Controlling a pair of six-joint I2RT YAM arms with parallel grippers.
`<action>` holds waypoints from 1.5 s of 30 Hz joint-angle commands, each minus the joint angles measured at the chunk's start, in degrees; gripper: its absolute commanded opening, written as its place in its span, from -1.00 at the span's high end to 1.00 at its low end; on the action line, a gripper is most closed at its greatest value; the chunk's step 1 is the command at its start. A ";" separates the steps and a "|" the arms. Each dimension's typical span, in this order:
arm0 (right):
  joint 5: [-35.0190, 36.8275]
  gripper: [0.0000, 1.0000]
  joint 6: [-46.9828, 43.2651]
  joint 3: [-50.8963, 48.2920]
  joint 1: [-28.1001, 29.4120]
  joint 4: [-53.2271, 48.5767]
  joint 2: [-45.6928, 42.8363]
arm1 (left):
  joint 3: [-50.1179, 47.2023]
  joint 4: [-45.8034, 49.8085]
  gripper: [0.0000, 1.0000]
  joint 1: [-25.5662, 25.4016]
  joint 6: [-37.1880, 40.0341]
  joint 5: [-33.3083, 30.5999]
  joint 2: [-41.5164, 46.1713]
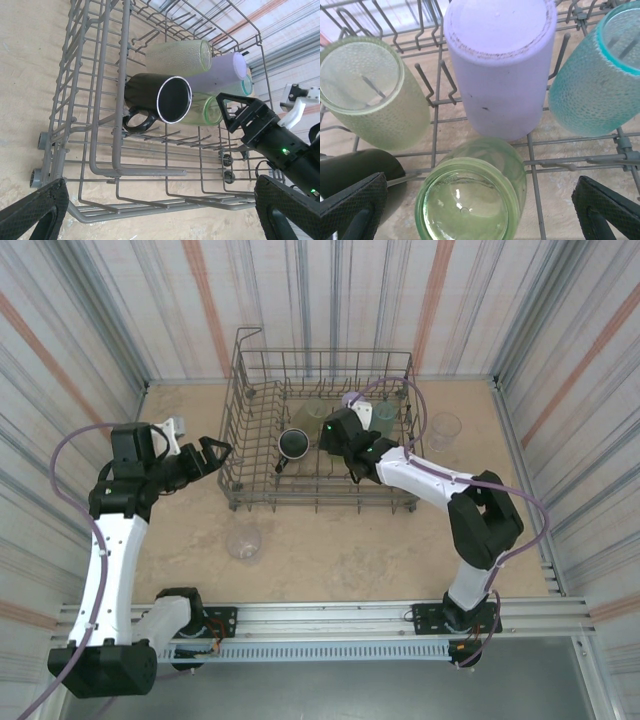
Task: Load the cups into the dish rack
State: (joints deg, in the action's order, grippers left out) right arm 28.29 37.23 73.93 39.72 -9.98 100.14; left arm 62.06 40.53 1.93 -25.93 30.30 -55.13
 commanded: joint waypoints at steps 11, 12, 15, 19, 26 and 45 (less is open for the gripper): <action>-3.85 -0.97 3.43 -6.51 -0.82 -4.95 -12.94 | -2.56 4.00 -0.97 0.40 -2.79 -0.79 5.05; -4.45 -0.98 3.71 -7.46 -0.88 -5.03 -13.98 | -2.80 4.26 -0.97 0.36 -3.10 -1.20 5.61; -5.79 -0.98 5.11 -10.00 -0.87 -5.34 -17.17 | -3.60 4.51 -0.97 -0.22 -4.80 -2.23 7.47; -6.25 -0.98 5.91 -13.45 -0.46 -5.80 -21.94 | -3.90 6.11 -0.97 -3.58 -6.53 -6.62 9.82; -6.42 -0.98 6.68 -19.39 0.07 -6.65 -30.88 | -3.21 14.54 -0.97 -13.06 -9.85 -19.50 12.18; -8.37 -0.98 6.72 -25.80 0.19 -10.15 -41.09 | -12.36 16.48 -0.97 -34.82 -23.42 -34.52 15.37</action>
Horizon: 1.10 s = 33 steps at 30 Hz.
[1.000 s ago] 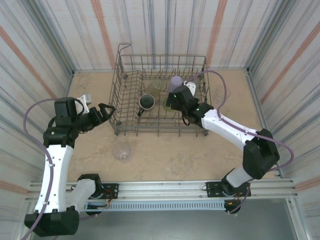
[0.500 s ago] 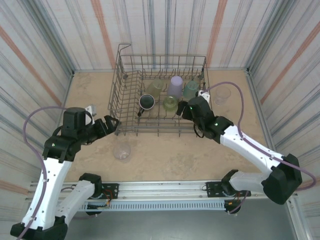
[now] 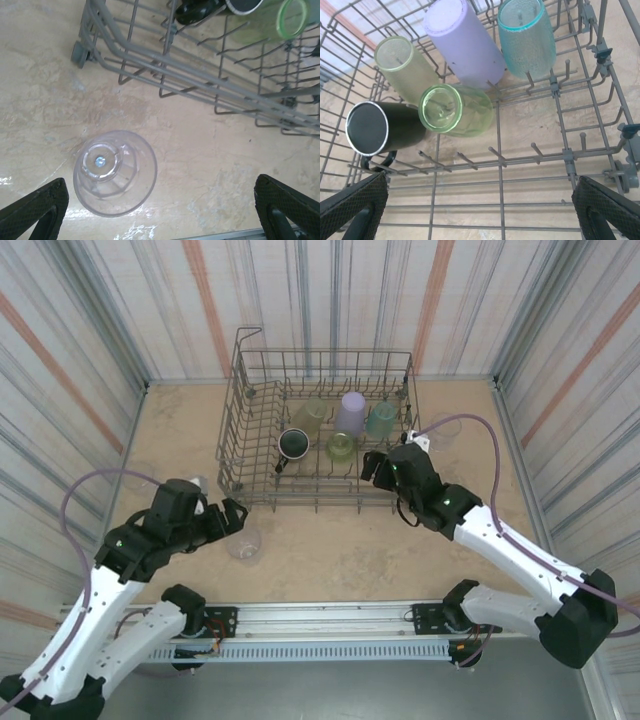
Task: Load the cups into the dish rack
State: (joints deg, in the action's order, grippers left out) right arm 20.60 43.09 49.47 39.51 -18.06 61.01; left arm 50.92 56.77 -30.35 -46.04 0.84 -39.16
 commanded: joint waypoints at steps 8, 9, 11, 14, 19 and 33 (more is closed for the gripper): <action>-0.95 -0.98 1.81 -3.71 0.54 -3.01 -3.97 | -3.72 -4.39 -0.96 -11.06 -5.51 -8.99 -7.34; -0.87 -0.98 1.91 -3.93 0.53 -3.26 -5.65 | -3.72 -4.81 -0.95 -12.00 -5.55 -9.77 -8.25; -0.48 -0.98 2.09 -4.42 0.56 -3.69 -6.45 | -3.83 -5.66 -0.90 -13.17 -5.42 -10.59 -10.00; 0.09 -0.98 2.18 -4.99 0.55 -4.02 -7.38 | -4.74 -7.63 -0.75 -13.42 -5.07 -10.14 -11.99; 1.49 -0.98 2.13 -5.73 0.56 -4.17 -9.11 | -5.73 -9.58 -0.59 -13.42 -3.98 -9.81 -14.49; 0.85 -0.98 2.22 -5.19 0.49 -4.03 -7.38 | -9.57 -13.86 -0.34 -13.57 -3.79 -8.31 -17.39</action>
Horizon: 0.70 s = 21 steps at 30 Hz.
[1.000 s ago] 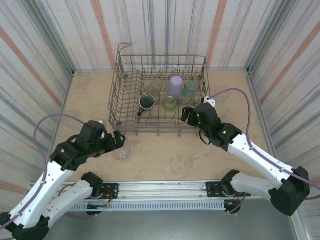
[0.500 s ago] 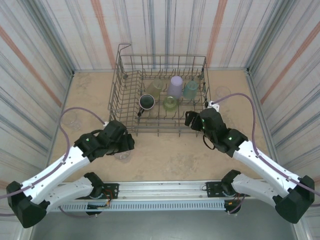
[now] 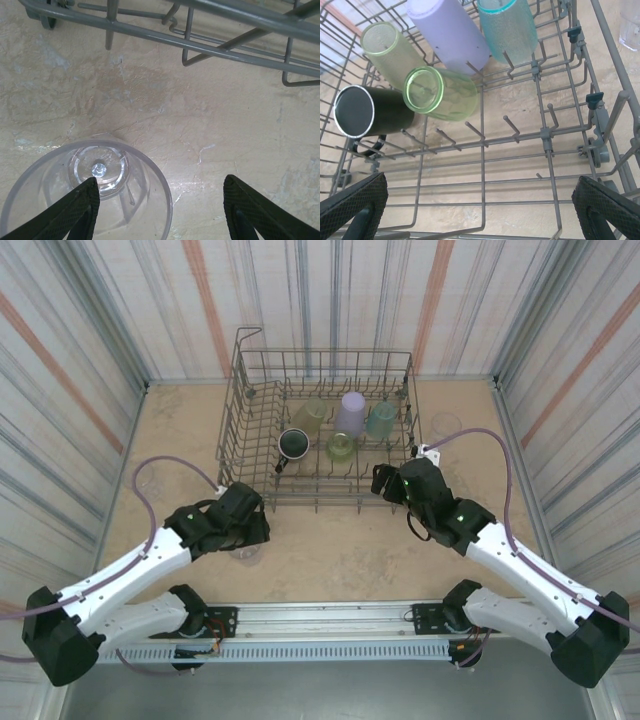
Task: Load the cups into the dish rack
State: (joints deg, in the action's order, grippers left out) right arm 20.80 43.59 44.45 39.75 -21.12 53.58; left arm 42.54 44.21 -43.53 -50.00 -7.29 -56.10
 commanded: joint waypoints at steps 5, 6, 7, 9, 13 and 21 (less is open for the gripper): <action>0.82 -0.98 1.83 -0.26 0.26 -1.46 0.18 | -2.33 -2.39 -0.24 -0.42 0.37 0.12 -1.49; 1.00 -0.98 1.81 -0.39 0.33 -1.46 0.19 | -2.48 -2.78 -0.22 -0.42 0.50 0.17 -1.77; 1.22 -0.98 1.81 -0.54 0.31 -1.42 0.14 | -2.63 -3.13 -0.19 -0.42 0.60 0.24 -2.12; 1.43 -0.98 1.83 -1.00 0.26 -0.95 0.29 | -2.68 -3.63 -0.16 -0.51 0.77 0.21 -2.86; 1.40 -0.98 1.82 -1.42 0.27 -0.59 0.71 | -2.83 -4.76 -0.07 -0.59 1.23 -0.05 -4.42; 0.83 -0.98 1.61 -1.38 -0.36 -0.54 0.38 | -1.61 -4.74 0.66 -0.59 2.83 -1.58 -9.42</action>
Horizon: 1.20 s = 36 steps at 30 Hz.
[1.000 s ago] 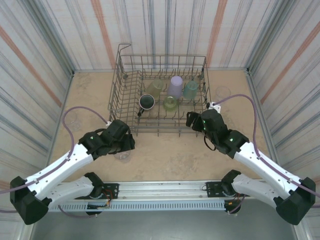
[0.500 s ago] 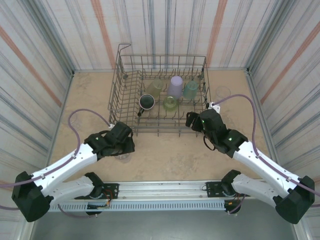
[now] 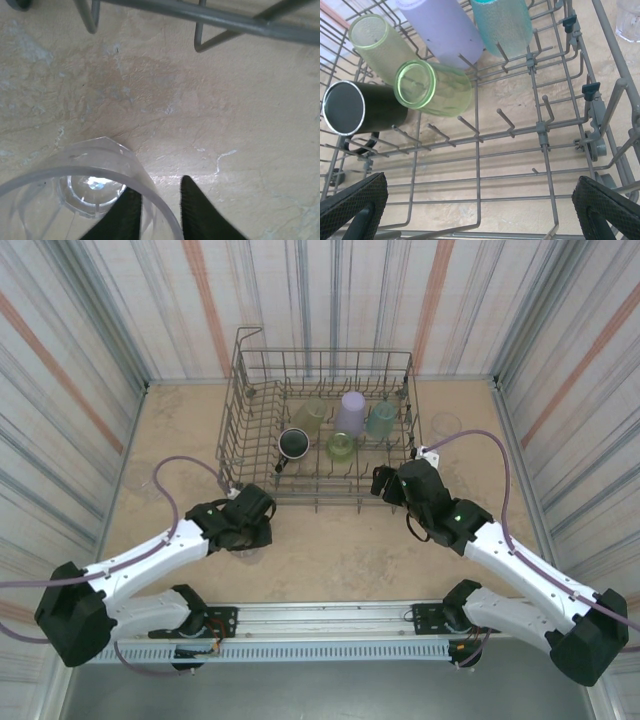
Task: Load the cups into the dish rack
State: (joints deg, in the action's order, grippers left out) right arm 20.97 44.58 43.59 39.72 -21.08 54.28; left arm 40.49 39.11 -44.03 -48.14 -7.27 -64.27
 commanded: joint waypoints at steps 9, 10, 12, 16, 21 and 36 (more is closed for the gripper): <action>0.11 -0.98 0.37 -0.88 -1.31 -0.94 -1.14 | 1.99 1.70 1.00 -0.11 1.21 -0.95 -0.17; -0.13 -0.98 0.40 -0.81 -1.39 -0.89 -1.24 | 2.39 2.09 1.00 -0.09 1.26 -0.70 0.13; -0.40 -0.98 0.35 -1.05 -1.48 -0.81 -1.45 | 3.17 3.11 1.00 -0.18 1.48 -0.57 0.59; -0.76 -0.98 0.36 -1.15 -1.56 -0.90 -1.92 | 4.24 5.60 1.00 -0.25 1.56 -1.21 2.41; -0.79 -0.98 0.45 -0.50 -1.57 -0.96 -2.04 | 4.76 8.84 1.00 -0.22 2.27 -3.39 6.27; -3.37 -0.98 1.86 1.93 -1.36 0.45 3.91 | 12.24 20.73 1.00 -0.18 5.02 -8.57 14.11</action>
State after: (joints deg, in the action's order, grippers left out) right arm 19.09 44.62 43.94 38.50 -20.58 57.12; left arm 49.60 56.05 -44.23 -44.75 -12.99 -51.42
